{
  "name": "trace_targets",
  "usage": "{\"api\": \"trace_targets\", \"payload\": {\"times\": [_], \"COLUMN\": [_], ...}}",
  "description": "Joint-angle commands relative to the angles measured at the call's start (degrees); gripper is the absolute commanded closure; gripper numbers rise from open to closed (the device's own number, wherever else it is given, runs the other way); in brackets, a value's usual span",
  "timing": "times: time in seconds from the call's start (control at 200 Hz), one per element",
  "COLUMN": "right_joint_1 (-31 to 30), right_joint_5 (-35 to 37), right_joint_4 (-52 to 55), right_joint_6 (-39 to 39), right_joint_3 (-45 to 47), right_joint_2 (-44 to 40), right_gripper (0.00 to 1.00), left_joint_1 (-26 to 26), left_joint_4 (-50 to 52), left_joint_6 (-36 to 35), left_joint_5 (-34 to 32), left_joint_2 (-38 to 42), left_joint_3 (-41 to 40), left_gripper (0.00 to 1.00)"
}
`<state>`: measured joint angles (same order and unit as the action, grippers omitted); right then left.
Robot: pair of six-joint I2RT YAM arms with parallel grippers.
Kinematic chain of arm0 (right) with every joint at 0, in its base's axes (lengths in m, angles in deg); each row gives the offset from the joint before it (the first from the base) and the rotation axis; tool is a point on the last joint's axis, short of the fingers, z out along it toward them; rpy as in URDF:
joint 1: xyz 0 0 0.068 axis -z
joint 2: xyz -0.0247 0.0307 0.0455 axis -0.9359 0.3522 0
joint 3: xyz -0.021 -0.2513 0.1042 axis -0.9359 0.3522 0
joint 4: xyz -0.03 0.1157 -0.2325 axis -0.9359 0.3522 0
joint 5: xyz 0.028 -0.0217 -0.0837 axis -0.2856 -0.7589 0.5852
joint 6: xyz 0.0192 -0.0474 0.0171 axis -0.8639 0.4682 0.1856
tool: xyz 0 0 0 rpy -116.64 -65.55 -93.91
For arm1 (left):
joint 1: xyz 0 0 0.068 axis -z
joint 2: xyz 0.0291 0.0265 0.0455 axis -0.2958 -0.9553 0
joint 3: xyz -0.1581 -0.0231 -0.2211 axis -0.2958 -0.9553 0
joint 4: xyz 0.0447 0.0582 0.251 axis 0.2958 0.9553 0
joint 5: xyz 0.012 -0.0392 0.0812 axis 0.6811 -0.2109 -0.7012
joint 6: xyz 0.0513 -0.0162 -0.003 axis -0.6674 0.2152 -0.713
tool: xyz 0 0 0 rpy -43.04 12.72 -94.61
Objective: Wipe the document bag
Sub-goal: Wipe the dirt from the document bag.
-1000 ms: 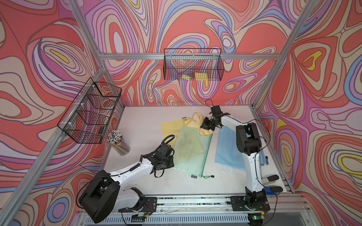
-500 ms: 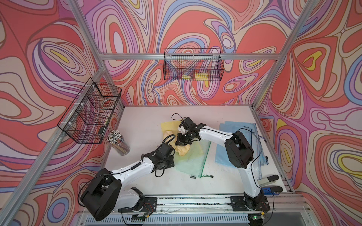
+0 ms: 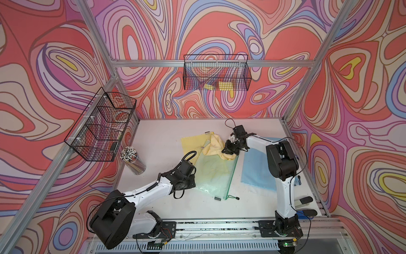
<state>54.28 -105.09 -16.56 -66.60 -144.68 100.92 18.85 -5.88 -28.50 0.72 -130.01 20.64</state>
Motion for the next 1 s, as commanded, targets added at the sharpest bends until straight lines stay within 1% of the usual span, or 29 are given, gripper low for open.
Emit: {"api": "trace_targets", "payload": {"times": [0.0,0.065,0.125,0.225,0.285,0.376,0.416,0.481,0.521,0.566,0.621,0.656,0.716,0.851,0.997], "right_joint_1": [2.8,3.5,4.2,5.6,5.9,6.0,6.1,6.6,7.1,7.8,8.9,9.3,9.9,10.5,10.6], "right_joint_5": [5.1,6.4,7.4,6.2,6.2,8.8,11.3,16.3,18.6,20.6,22.5,23.9,26.9,30.4,35.8], "right_joint_4": [4.1,5.8,6.7,6.0,5.5,7.1,8.1,10.0,11.7,13.6,16.0,17.5,19.8,25.1,30.3], "right_joint_6": [3.1,3.9,4.0,2.4,1.9,1.9,1.9,2.1,2.4,2.8,3.2,3.4,3.4,3.9,4.0], "right_joint_3": [1.3,0.4,-0.1,1.4,2.8,4.3,4.9,6.0,6.3,6.4,6.6,6.7,6.8,5.6,3.3], "right_joint_2": [-2.1,-3.6,-5.4,-10.2,-14.1,-21.2,-25.3,-31.2,-34.5,-38.1,-42.1,-44.5,-48.3,-53.7,-58.8], "right_gripper": [1.0,1.0,1.0,1.0,1.0,1.0,1.0,1.0,1.0,1.0,1.0,1.0,1.0,1.0,1.0], "left_joint_1": [0.0,0.0,0.0,0.0,0.0,0.0,0.0,0.0,0.0,0.1,0.9,2.2,5.7,15.0,21.4], "left_joint_4": [3.8,5.7,8.5,17.3,22.7,27.2,28.0,26.7,25.6,25.3,24.0,23.0,21.4,19.5,17.9], "left_joint_6": [-0.7,-0.9,-0.9,-0.5,0.0,-0.1,-0.4,-2.7,-4.3,-6.1,-9.2,-11.0,-14.2,-16.7,-16.8], "left_joint_5": [-1.9,-3.6,-6.5,-13.9,-18.6,-23.6,-24.6,-23.6,-22.8,-22.2,-20.6,-19.7,-17.9,-15.5,-15.0], "left_joint_2": [0.9,1.4,1.8,0.8,0.0,0.3,1.4,4.0,5.7,7.3,8.7,9.0,8.1,-0.3,-12.0], "left_joint_3": [1.3,1.9,2.6,6.3,8.7,11.0,11.7,12.2,12.3,13.2,14.4,15.2,17.3,23.5,29.6], "left_gripper": [1.0,1.0,1.0,1.0,0.84,0.53,0.41,0.3,0.26,0.25,0.27,0.29,0.31,0.36,0.42]}}
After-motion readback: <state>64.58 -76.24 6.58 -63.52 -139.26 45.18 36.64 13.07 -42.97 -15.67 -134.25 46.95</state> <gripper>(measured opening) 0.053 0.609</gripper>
